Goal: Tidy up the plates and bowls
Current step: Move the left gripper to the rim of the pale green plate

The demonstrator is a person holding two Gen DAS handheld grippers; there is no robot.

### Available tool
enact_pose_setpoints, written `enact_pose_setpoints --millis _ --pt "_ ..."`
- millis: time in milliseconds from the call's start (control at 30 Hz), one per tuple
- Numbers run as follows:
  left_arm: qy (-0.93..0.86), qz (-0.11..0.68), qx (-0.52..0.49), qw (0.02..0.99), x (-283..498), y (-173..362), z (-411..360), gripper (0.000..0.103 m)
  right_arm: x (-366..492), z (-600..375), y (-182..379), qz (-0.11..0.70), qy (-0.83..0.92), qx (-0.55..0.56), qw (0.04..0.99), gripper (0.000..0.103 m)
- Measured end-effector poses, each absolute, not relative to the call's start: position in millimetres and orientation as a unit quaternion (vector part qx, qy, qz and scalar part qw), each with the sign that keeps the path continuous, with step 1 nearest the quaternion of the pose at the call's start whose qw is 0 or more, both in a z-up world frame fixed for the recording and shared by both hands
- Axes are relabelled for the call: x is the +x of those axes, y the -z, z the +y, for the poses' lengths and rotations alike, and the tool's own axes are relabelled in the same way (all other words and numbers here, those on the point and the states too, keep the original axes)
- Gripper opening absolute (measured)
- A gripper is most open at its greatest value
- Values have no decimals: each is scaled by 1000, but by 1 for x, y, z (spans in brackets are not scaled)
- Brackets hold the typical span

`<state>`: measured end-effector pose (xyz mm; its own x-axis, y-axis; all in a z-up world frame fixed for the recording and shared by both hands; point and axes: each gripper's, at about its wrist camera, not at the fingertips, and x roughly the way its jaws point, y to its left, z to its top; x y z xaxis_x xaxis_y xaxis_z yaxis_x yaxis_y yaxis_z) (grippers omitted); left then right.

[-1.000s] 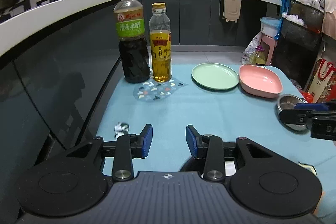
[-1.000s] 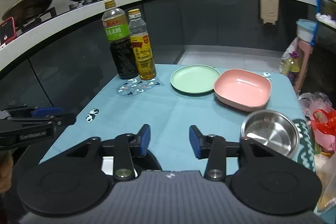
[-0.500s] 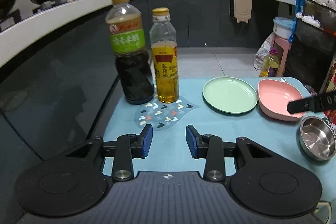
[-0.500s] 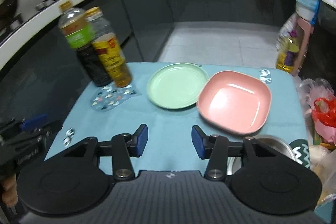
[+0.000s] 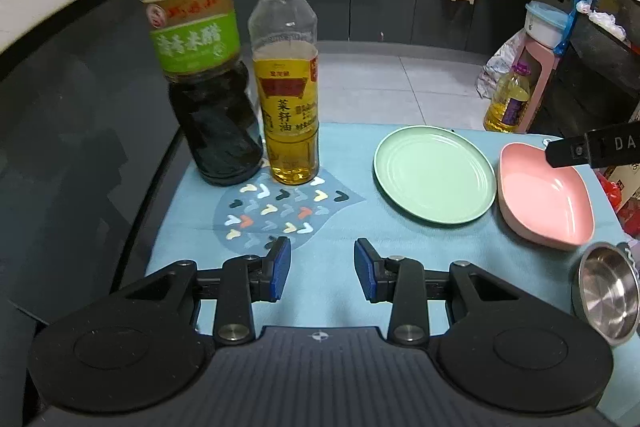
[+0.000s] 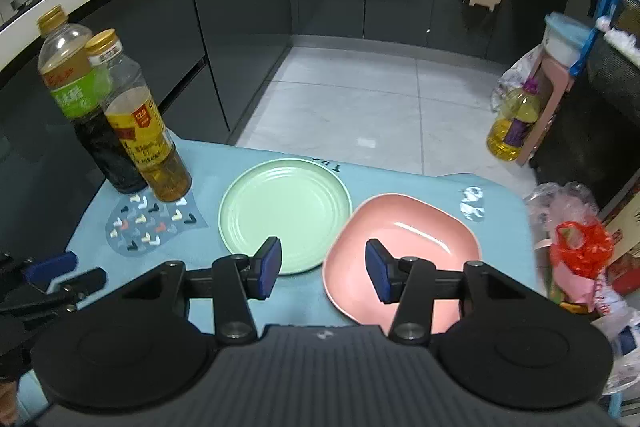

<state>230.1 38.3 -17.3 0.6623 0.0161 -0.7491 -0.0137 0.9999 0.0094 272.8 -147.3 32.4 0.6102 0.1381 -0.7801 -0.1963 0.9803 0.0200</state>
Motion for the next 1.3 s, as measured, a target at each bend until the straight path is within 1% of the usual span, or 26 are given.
enact_pose_setpoints --millis 267,400,633,833,1300 --pt "37 435 -62 898 274 25 45 33 317 -150 -18 431 -96 -20 897 39" --pt "36 437 -76 895 295 33 44 33 342 -152 -11 437 -105 -9 893 39" --pt "59 441 -114 888 321 50 33 33 373 -156 17 468 -103 -2 878 39" --pt "59 457 -104 882 335 68 17 33 391 -156 39 488 -90 -2 868 39" --pt "59 485 -127 863 350 96 8 32 410 -148 59 510 -116 -19 852 39"
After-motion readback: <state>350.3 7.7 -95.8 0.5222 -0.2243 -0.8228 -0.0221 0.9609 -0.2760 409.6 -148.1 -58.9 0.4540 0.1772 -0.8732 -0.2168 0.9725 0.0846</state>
